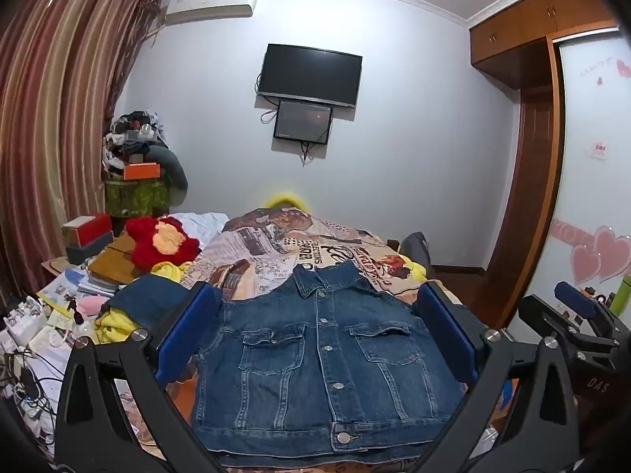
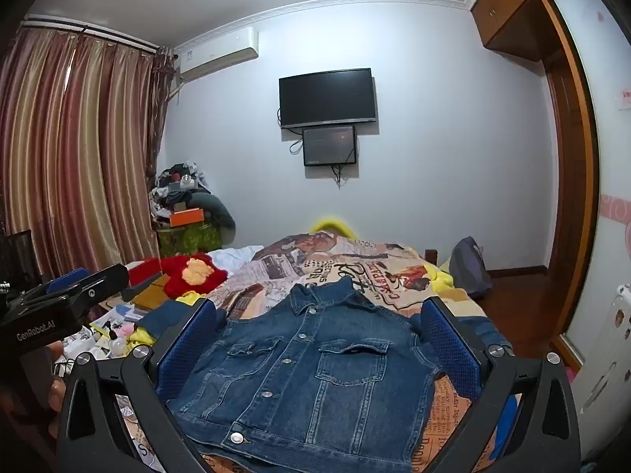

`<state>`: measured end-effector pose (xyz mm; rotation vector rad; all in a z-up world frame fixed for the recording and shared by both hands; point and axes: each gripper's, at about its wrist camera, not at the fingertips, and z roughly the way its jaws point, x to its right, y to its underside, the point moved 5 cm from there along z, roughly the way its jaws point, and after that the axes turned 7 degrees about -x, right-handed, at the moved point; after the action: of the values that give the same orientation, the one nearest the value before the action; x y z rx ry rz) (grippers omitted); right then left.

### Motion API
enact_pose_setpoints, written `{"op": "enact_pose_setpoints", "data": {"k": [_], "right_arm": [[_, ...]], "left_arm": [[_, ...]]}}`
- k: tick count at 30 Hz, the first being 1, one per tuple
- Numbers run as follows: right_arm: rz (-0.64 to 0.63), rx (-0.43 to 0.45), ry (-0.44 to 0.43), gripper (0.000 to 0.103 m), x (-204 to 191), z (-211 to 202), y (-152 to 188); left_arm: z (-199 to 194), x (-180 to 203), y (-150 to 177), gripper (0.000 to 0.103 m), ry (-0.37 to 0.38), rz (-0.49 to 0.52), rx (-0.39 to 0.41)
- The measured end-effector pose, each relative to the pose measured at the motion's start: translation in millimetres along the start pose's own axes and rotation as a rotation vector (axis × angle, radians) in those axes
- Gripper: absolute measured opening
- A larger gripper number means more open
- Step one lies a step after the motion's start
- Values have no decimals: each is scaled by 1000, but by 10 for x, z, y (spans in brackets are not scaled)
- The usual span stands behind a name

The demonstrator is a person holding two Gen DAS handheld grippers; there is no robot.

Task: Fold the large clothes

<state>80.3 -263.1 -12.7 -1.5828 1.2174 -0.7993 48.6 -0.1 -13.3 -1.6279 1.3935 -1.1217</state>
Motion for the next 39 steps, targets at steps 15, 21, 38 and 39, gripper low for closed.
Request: {"op": "enact_pose_setpoints", "data": {"k": [15, 21, 38, 39], "right_arm": [[6, -9, -6, 103, 1, 6, 0], [9, -8, -6, 103, 3, -4, -2], [11, -11, -8, 103, 8, 42, 0], [11, -12, -8, 103, 1, 34, 5]], "left_arm": [[-44, 70, 3, 103, -36, 50, 22], [-52, 97, 13, 103, -41, 65, 30], [-5, 92, 1, 103, -49, 55, 17], [2, 92, -4, 103, -50, 55, 16]]}}
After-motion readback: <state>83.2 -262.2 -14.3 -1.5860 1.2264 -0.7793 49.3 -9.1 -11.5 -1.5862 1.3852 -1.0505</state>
